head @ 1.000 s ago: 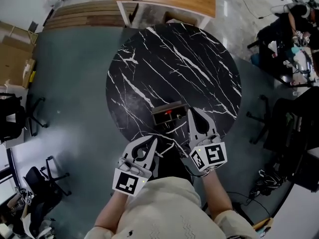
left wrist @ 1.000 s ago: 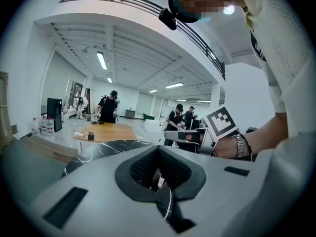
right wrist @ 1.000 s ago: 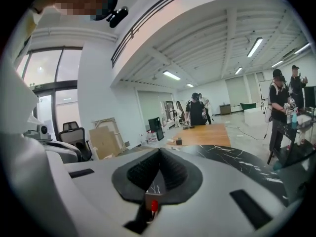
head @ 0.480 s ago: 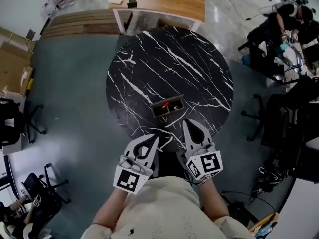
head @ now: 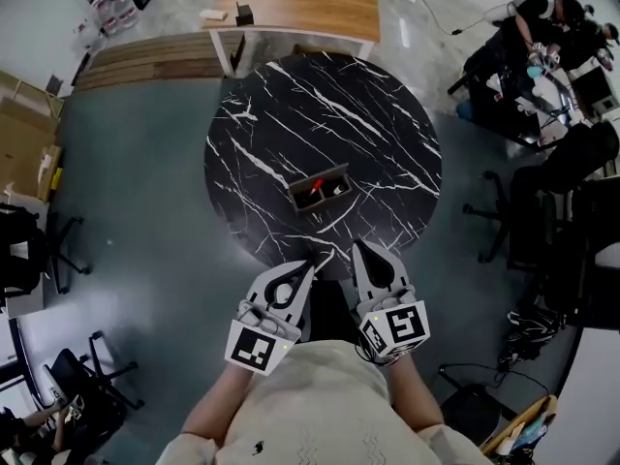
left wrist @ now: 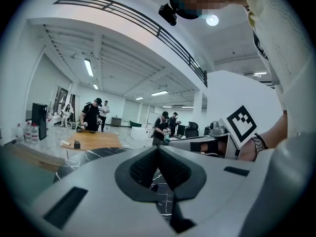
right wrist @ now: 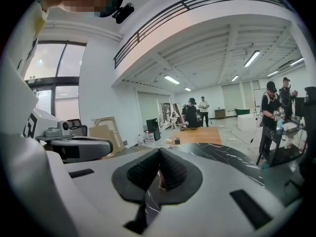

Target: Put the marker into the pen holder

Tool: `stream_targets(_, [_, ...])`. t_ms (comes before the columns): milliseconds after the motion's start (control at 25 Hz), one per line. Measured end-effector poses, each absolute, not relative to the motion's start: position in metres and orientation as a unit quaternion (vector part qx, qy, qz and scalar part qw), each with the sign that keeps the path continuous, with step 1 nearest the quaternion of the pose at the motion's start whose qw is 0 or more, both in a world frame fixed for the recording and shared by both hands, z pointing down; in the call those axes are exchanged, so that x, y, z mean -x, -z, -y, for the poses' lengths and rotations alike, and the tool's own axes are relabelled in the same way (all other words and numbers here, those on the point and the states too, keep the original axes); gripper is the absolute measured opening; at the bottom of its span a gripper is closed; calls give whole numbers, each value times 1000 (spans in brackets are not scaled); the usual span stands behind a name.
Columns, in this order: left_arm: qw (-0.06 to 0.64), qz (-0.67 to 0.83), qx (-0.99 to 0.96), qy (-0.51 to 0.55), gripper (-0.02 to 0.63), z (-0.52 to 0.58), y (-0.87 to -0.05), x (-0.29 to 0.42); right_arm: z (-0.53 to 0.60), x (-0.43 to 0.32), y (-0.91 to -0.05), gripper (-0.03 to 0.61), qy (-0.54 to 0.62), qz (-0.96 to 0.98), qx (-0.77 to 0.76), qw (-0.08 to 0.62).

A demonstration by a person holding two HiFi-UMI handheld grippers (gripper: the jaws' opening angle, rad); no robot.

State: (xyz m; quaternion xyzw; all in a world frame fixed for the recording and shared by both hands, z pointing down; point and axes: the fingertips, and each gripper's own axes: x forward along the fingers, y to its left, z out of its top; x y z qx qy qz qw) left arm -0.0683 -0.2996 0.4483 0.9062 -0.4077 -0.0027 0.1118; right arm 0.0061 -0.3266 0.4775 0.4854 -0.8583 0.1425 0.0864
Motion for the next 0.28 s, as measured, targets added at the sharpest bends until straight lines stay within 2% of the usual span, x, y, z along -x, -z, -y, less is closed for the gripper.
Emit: stream_targets(280, [105,397,-912,10,8,276,-438,63,298,-15,-469,17,-136,851,-500,86])
